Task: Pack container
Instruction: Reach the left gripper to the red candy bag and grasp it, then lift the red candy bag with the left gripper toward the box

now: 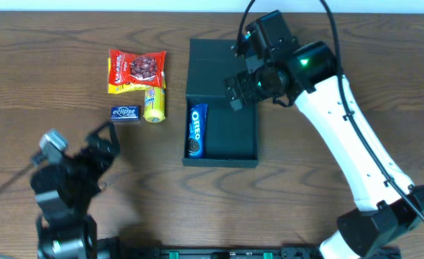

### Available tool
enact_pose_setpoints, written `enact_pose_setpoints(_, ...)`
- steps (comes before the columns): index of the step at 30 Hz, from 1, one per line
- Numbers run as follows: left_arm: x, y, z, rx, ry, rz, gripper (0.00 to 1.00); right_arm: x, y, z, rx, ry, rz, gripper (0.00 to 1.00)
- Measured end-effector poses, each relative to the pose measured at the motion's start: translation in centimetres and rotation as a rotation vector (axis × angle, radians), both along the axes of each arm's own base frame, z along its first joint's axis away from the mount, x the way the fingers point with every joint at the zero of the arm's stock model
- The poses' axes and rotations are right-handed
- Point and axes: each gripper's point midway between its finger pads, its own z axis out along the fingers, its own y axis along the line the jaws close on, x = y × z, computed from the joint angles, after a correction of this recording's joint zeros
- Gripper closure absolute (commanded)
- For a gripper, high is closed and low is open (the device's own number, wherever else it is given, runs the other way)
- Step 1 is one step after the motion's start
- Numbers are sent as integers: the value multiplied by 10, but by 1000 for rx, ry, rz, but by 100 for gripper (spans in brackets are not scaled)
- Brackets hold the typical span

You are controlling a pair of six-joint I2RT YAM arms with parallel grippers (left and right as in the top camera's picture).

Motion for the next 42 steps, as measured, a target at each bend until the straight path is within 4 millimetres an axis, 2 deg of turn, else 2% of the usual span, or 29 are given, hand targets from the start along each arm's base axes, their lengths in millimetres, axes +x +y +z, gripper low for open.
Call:
enact_pose_setpoints(2, 22, 6, 15, -1, 40, 3, 4, 8, -2, 3, 32, -16, -10, 1)
enact_pose_setpoints(3, 40, 11, 20, -25, 85, 14, 4, 13, -4, 5, 53, -23, -18, 1)
enact_pose_setpoints(5, 62, 16, 21, -58, 146, 26, 4, 17, -8, 7, 73, -26, -28, 1)
enact_pose_setpoints(8, 112, 13, 7, -92, 270, 22, 4, 21, -15, 8, 93, -21, -45, 1)
enact_pose_setpoints(9, 128, 9, -2, -94, 317, 17, 4, 22, -19, 7, 94, -14, -54, 1)
enact_pose_setpoints(12, 159, -7, -21, -106, 436, 6, 4, 18, -26, 3, 89, 16, -68, 1)
enact_pose_setpoints(13, 174, -18, -27, -116, 493, 4, 4, 17, -29, 2, 88, 26, -73, 1)
enact_pose_setpoints(17, 214, -42, -46, -140, 634, 19, 4, 12, -35, -1, 80, 55, -85, 1)
enact_pose_setpoints(21, 246, -46, -66, -164, 710, 85, 4, 10, -35, -2, 79, 64, -84, 1)
enact_pose_setpoints(24, 256, -45, -82, -198, 738, 125, 4, 9, -35, -2, 78, 71, -87, 1)
enact_pose_setpoints(28, 257, -43, -116, -246, 813, 175, 4, 8, -35, -2, 82, 78, -99, 1)
enact_pose_setpoints(35, 263, -39, -152, -301, 858, 193, 4, 7, -35, -3, 97, 92, -125, 1)
enact_pose_setpoints(38, 266, -40, -161, -316, 863, 189, 4, 5, -35, -3, 100, 105, -130, 1)
enact_pose_setpoints(42, 275, -40, -157, -320, 825, 182, 4, 3, -35, -4, 101, 112, -130, 1)
